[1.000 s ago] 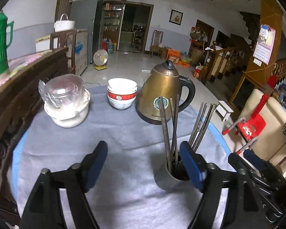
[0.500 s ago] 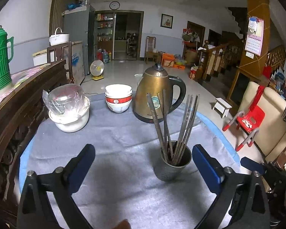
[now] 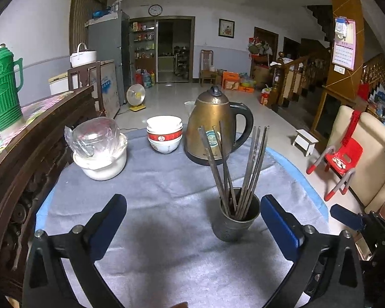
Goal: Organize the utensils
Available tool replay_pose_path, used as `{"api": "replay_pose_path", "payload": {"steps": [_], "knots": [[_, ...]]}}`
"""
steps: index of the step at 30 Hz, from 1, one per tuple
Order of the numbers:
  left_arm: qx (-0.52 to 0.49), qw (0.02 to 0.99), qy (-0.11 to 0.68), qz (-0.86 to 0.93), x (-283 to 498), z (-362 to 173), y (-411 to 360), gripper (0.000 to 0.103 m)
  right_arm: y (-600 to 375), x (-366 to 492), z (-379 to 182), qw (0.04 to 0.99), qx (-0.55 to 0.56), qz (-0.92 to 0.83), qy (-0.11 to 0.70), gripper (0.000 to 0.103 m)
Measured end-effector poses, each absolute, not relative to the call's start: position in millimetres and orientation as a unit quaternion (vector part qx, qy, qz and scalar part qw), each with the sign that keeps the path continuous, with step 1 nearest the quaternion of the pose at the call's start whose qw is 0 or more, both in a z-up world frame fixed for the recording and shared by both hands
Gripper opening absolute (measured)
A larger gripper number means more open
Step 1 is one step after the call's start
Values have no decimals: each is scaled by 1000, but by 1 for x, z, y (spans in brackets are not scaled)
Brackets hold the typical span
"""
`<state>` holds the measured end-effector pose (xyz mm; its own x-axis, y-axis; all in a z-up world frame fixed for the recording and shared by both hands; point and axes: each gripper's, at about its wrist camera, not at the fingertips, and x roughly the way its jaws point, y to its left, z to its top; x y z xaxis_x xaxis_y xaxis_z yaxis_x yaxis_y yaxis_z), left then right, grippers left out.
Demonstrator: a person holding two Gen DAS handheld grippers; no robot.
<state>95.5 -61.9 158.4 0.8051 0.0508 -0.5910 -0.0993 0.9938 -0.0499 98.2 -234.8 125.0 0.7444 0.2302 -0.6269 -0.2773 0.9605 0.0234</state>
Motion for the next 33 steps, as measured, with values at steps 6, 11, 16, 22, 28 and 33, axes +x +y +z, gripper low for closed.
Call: {"api": "replay_pose_path", "payload": {"steps": [6, 11, 16, 22, 28, 33], "knots": [[-37, 947, 316, 36, 96, 158, -63, 103, -238, 100, 127, 935, -32, 131, 329, 77], [-38, 948, 315, 34, 96, 158, -65, 103, -239, 101, 130, 936, -33, 129, 325, 77], [-41, 947, 318, 31, 97, 158, -66, 103, -240, 103, 129, 936, -38, 126, 327, 77], [-39, 947, 319, 22, 96, 159, -69, 103, -241, 103, 130, 935, -39, 127, 328, 77], [-36, 947, 320, 21, 97, 159, -71, 103, -240, 104, 130, 935, -40, 127, 328, 77], [-35, 946, 320, 21, 97, 159, -71, 103, -238, 104, 132, 936, -42, 130, 326, 77]]}}
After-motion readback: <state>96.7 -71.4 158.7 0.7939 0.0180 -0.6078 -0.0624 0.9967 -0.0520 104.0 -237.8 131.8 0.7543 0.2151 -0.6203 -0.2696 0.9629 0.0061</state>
